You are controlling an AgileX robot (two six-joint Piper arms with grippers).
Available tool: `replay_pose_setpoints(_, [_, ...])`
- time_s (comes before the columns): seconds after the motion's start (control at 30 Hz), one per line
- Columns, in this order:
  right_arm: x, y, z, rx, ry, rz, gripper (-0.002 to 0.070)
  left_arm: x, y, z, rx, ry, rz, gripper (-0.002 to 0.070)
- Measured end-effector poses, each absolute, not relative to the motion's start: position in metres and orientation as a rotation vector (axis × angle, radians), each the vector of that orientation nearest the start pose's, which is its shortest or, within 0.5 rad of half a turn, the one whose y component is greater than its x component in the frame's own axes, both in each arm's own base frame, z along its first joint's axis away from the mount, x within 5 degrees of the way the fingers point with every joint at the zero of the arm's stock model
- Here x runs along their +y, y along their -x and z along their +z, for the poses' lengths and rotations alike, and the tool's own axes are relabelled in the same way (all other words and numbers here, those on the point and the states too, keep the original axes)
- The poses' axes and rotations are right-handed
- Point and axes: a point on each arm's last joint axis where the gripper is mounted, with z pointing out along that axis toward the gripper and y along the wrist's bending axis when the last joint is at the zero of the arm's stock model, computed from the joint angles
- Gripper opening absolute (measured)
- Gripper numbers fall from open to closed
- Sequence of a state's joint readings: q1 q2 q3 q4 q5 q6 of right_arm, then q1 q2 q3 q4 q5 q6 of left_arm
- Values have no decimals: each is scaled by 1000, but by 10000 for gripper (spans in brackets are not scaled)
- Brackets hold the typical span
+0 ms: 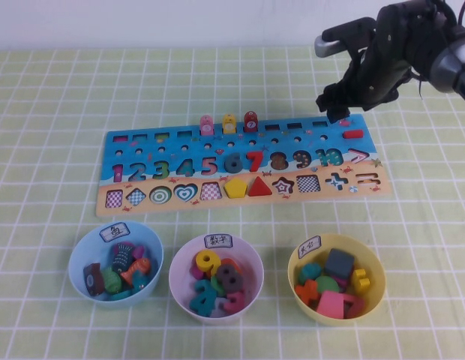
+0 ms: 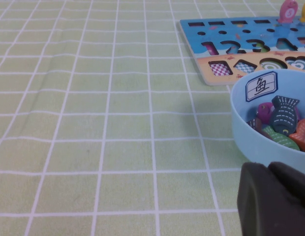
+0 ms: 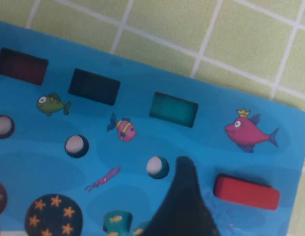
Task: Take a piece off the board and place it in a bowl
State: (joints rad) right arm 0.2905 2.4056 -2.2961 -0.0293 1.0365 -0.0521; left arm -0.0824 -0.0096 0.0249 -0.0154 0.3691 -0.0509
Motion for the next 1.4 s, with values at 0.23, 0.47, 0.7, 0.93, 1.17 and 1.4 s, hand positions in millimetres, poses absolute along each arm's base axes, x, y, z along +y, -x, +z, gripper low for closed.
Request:
replay_pose_setpoints(0.23, [148, -514, 199, 2632, 444, 40, 489, -5, -53, 172, 1869, -20, -106, -5])
replay_pose_setpoints(0.47, [145, -516, 186, 2661, 423, 38, 486, -5, -53, 172, 1869, -21, -105, -5])
replay_pose_setpoints(0.7, [138, -518, 186, 2663, 401, 27, 483, -5, -53, 172, 1869, -21, -105, -5])
replay_pose_setpoints(0.93, [137, -518, 186, 2663, 401, 27, 482, -5, -53, 172, 1869, -21, -105, -5])
replay_pose_setpoints(1.17, [138, -518, 186, 2664, 398, 35, 480, -5, -53, 172, 1869, -21, -105, -5])
replay_pose_setpoints(1.4, [136, -519, 186, 2669, 376, 72, 443, -5, -53, 172, 1869, -22, -104, -5])
